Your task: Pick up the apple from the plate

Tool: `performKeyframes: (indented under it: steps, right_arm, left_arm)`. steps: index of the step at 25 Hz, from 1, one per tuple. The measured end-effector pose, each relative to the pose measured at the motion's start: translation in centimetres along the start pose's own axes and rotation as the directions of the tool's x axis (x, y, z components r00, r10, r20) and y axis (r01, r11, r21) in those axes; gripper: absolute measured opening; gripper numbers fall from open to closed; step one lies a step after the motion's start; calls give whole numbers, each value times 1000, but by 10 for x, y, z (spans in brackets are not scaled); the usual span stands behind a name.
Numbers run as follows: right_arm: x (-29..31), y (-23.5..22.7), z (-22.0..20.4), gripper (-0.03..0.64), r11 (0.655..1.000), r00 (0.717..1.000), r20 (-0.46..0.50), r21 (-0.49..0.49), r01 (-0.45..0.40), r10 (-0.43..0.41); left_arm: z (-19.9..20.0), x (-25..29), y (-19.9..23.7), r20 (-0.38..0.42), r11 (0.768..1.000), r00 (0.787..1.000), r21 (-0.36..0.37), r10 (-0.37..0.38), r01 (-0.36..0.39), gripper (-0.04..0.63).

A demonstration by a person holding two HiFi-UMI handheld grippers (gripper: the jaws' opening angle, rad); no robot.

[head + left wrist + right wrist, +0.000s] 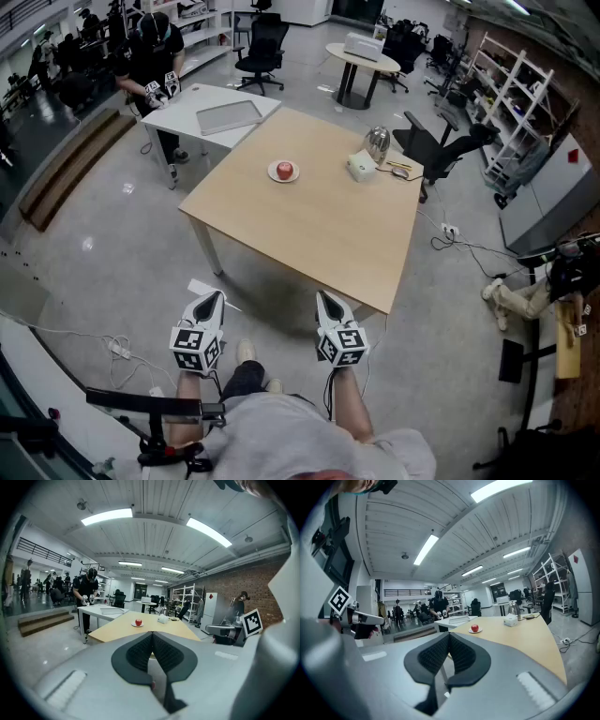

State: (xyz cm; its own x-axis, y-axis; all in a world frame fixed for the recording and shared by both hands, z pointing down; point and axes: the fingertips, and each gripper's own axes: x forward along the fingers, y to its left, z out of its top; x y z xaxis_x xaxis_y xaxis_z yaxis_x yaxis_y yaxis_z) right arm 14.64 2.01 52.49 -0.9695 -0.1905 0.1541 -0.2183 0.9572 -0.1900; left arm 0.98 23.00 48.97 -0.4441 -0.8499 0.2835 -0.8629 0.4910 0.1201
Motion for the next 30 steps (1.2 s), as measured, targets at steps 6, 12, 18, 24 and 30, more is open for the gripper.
performKeyframes:
  steps: [6, 12, 18, 24, 30]
  right_arm:
    - [11, -2, 9, 6, 1000, 1000, 7, -1, -14, 14]
    - [54, -8, 17, 6, 1000, 1000, 4, -1, -19, 19]
    - [89, -13, 34, 6, 1000, 1000, 10, 8, -3, 3]
    - [122, -11, 45, 6, 1000, 999, 15, 12, 28, -28]
    - [152, -9, 44, 6, 997, 997, 18, 12, 72, -72]
  left_arm:
    - [9, 9, 5, 3, 1000, 1000, 1, 1, -1, 20]
    - [27, 43, 32, 20, 1000, 1000, 5, -6, 6, 20]
    - [49, 67, 58, 33, 1000, 999, 9, -13, 13, 20]
    - [69, 92, 88, 37, 999, 998, 16, -44, 44, 20]
    - [76, 121, 116, 36, 995, 995, 27, -94, 94, 20]
